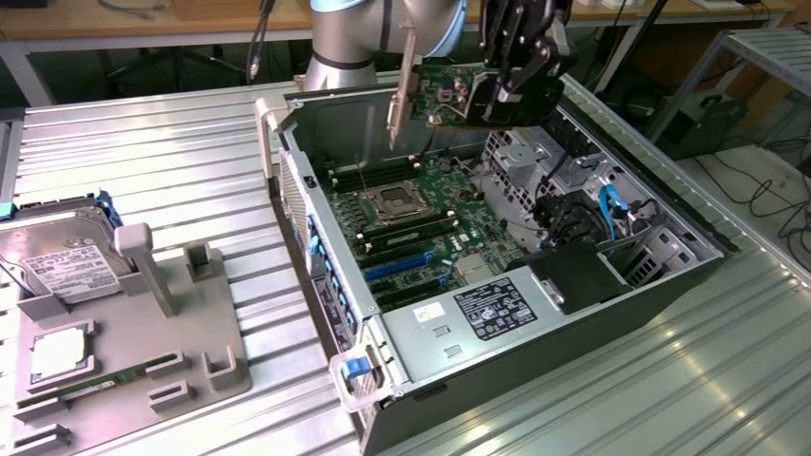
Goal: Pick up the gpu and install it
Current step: 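Insert the gpu into the slot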
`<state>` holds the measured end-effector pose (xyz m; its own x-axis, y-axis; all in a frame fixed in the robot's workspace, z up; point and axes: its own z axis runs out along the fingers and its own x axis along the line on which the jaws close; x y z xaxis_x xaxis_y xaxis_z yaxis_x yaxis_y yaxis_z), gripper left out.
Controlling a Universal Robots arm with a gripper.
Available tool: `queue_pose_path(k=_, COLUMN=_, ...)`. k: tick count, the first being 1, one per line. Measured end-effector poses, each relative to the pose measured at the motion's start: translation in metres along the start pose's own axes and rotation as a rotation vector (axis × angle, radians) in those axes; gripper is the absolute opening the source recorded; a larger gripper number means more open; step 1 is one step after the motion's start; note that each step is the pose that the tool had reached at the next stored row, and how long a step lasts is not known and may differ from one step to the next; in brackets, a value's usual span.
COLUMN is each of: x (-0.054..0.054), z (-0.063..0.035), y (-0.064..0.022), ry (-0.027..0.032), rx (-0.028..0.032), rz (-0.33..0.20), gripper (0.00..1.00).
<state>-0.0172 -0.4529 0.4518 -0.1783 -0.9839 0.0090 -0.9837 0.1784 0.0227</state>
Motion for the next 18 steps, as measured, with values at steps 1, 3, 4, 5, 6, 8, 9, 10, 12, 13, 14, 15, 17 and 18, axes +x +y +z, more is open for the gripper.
queue_pose_path(k=1, x=0.0, z=0.0002, y=0.0, ry=0.0004, rx=0.0001, rz=-0.016, gripper=0.28)
queue_pose_path(k=3, x=0.0, z=0.0005, y=0.0, ry=0.0011, rx=0.0004, rz=-0.047, gripper=0.28)
queue_pose_path(k=4, x=0.0, z=0.0007, y=0.0, ry=0.0015, rx=0.0006, rz=-0.064, gripper=0.28)
queue_pose_path(k=5, x=0.0, z=0.0009, y=0.0, ry=0.0018, rx=0.0007, rz=-0.082, gripper=0.28)
queue_pose_path(k=6, x=0.0, z=0.0013, y=0.0, ry=0.0023, rx=0.0009, rz=-0.103, gripper=0.28)
queue_pose_path(k=8, x=0.0, z=0.0033, y=-0.0001, ry=0.0041, rx=0.0015, rz=-0.17, gripper=0.28)
queue_pose_path(k=9, x=0.0, z=0.0043, y=-0.0001, ry=0.0043, rx=0.0015, rz=-0.177, gripper=0.28)
queue_pose_path(k=10, x=0.0, z=0.0056, y=-0.0001, ry=0.0043, rx=0.0016, rz=-0.182, gripper=0.28)
queue_pose_path(k=12, x=0.0, z=0.0081, y=-0.0002, ry=0.0044, rx=0.0017, rz=-0.188, gripper=0.28)
queue_pose_path(k=13, x=0.0, z=0.0093, y=-0.0002, ry=0.0044, rx=0.0017, rz=-0.191, gripper=0.28)
queue_pose_path(k=14, x=0.0, z=0.0107, y=-0.0002, ry=0.0043, rx=0.0018, rz=-0.191, gripper=0.28)
queue_pose_path(k=15, x=0.0, z=0.0119, y=-0.0003, ry=0.0044, rx=0.0018, rz=-0.192, gripper=0.28)
queue_pose_path(k=17, x=0.0, z=0.0142, y=-0.0003, ry=0.0045, rx=0.0017, rz=-0.192, gripper=0.28)
queue_pose_path(k=18, x=0.0, z=0.0153, y=-0.0003, ry=0.0045, rx=0.0017, rz=-0.193, gripper=0.28)
